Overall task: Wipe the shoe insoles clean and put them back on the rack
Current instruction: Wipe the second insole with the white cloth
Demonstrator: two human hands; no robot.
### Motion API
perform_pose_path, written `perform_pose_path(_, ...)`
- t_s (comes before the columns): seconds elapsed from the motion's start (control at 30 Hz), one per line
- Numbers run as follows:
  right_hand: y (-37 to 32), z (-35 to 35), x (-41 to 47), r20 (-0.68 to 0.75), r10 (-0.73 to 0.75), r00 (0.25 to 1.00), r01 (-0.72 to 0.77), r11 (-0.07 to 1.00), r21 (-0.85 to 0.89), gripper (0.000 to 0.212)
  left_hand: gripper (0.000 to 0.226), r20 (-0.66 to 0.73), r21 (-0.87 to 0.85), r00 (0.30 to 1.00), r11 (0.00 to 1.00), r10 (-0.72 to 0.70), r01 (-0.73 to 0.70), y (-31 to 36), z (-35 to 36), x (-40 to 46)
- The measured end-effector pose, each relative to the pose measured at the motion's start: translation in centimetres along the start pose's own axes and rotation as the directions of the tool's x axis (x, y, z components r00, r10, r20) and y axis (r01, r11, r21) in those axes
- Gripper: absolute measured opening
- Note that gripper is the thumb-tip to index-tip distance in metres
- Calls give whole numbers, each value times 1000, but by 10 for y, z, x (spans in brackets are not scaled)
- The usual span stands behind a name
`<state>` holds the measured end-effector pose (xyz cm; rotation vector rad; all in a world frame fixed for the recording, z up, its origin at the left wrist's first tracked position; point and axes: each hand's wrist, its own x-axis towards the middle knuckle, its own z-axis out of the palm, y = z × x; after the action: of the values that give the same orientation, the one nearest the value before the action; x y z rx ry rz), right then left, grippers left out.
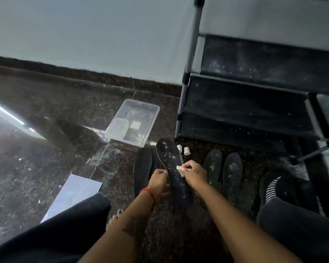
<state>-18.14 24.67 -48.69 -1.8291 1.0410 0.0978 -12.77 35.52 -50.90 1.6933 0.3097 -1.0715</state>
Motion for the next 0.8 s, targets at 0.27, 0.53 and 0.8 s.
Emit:
perform_pose_path(0.27, -91, -102, -78, -17, -240, 971, 239, 968, -76, 6, 45, 124, -92, 960, 966, 252, -241, 87, 5, -124)
perform_pose_path(0.53, -115, -141, -163, 195, -341, 920, 289, 923, 254, 7, 81, 216, -563, 909, 806, 357, -183, 134, 2, -206)
perform_pose_path(0.8, -133, -152, -159, 234, -469, 852, 515, 832, -206, 9, 71, 231, -649, 875, 737, 426, -188, 136, 15, -189)
